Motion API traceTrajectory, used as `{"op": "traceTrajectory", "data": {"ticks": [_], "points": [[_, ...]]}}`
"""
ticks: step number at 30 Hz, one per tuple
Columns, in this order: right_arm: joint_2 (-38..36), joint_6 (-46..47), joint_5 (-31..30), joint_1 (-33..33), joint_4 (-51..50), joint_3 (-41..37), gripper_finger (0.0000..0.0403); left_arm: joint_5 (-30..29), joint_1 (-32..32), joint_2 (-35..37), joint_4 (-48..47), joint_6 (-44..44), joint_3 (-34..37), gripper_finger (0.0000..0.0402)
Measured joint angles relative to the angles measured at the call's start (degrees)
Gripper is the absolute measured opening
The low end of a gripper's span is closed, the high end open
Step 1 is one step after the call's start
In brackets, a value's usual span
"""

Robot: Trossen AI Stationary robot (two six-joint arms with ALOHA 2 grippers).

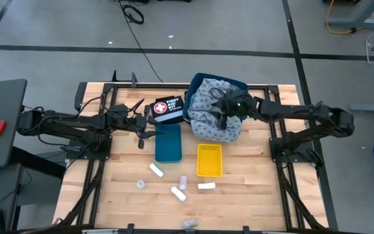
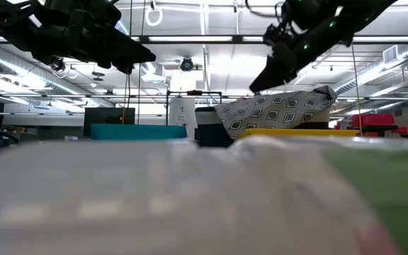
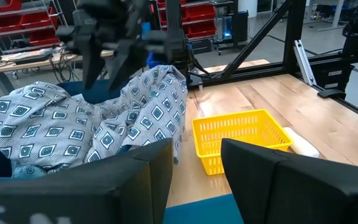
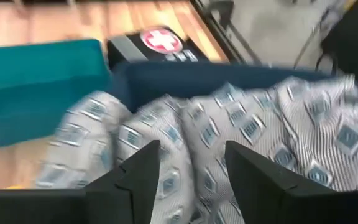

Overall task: Pick & place medical supplies in basket/bin
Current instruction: Put the light gray patient gown into the blue laundry bin

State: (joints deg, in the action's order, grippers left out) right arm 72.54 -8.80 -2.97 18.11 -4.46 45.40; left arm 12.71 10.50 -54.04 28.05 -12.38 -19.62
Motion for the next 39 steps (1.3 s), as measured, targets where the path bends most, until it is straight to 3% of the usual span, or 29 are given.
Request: {"op": "traceTrajectory", "data": {"ticks": [5, 10, 16, 20, 28, 39], "points": [[-2.90, -2.77, -7.93, -9.02, -4.18, 0.08, 0.0196, -0.02, 0.00, 0.00, -0.01, 0.00, 0.00, 0.0142], [-3.20, -2.46, -20.10, -20.23, -11.51, 0.08, 0.0196, -0.02, 0.00, 0.00, 0.00, 0.00, 0.00, 0.0142], [-3.20, 2.68, -32.30, -32.88, -15.48, 0.08, 0.0196, 0.00, 0.00, 0.00, 0.00, 0.03, -0.02, 0.0142], [-3.20, 7.57, -36.30, -38.80, -19.24, 0.08, 0.0196, -0.02, 0.00, 0.00, 0.00, 0.08, -0.02, 0.0142], [-2.26, 13.32, -41.49, -45.60, -32.51, 0.16, 0.0204, -0.02, 0.00, 0.00, -0.02, 0.11, -0.02, 0.0142], [6.62, 5.43, -50.23, -46.56, -41.62, 0.16, 0.0224, -0.02, 0.02, 0.00, -0.02, -0.07, -0.02, 0.0142]]}}
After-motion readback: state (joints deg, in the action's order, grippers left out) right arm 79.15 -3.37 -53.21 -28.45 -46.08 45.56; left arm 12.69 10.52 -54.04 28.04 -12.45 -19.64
